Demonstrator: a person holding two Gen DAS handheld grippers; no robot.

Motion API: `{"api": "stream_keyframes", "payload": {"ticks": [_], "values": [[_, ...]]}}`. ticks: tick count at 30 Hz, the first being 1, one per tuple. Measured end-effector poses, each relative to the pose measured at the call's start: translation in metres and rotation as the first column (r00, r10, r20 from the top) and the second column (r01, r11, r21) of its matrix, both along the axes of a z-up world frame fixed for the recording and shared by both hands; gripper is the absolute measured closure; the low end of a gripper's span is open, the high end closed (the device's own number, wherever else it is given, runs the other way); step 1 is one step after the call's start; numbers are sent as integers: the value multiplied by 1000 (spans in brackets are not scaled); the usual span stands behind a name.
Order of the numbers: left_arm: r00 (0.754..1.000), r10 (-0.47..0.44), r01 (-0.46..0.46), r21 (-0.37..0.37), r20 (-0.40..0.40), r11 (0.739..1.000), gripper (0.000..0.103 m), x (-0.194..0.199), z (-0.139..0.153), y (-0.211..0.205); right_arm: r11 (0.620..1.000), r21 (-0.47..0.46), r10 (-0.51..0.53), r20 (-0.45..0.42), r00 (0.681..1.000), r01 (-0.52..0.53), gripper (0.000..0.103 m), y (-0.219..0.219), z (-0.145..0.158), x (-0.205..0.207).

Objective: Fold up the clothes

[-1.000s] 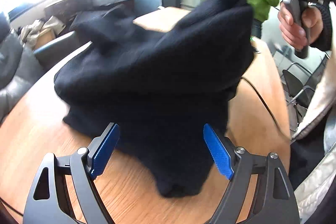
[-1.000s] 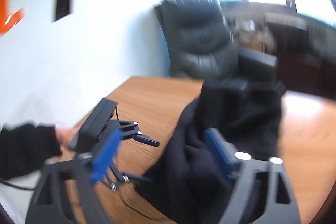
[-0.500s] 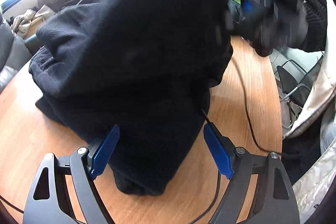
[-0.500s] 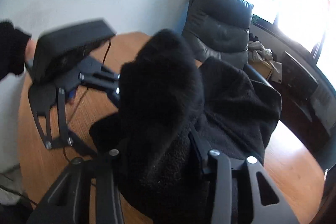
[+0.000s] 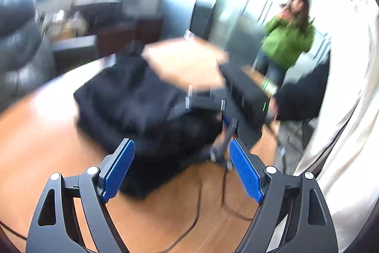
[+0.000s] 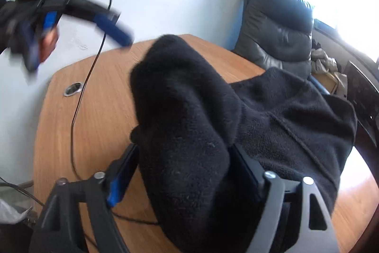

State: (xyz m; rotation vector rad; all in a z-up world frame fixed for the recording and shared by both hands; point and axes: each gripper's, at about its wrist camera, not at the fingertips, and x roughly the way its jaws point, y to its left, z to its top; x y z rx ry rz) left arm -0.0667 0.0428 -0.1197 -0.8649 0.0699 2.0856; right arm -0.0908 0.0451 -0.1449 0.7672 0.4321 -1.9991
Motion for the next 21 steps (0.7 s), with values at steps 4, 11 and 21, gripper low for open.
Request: {"api": "stream_keyframes", "payload": {"ticks": [4,11,21], "values": [[974,-139,164,137,-177,977,8,-12,66,49,981,-175,-84,37,996,90,14,66,43,15],[982,-178,176,27,67,984,11,-102,-83,121,926,-157,-324,129,937,342,13,164,54,16],[994,22,-25,31,111,999,36,-91,-165,52,893,-145,-395,204,896,427,14,162,35,-39]]}}
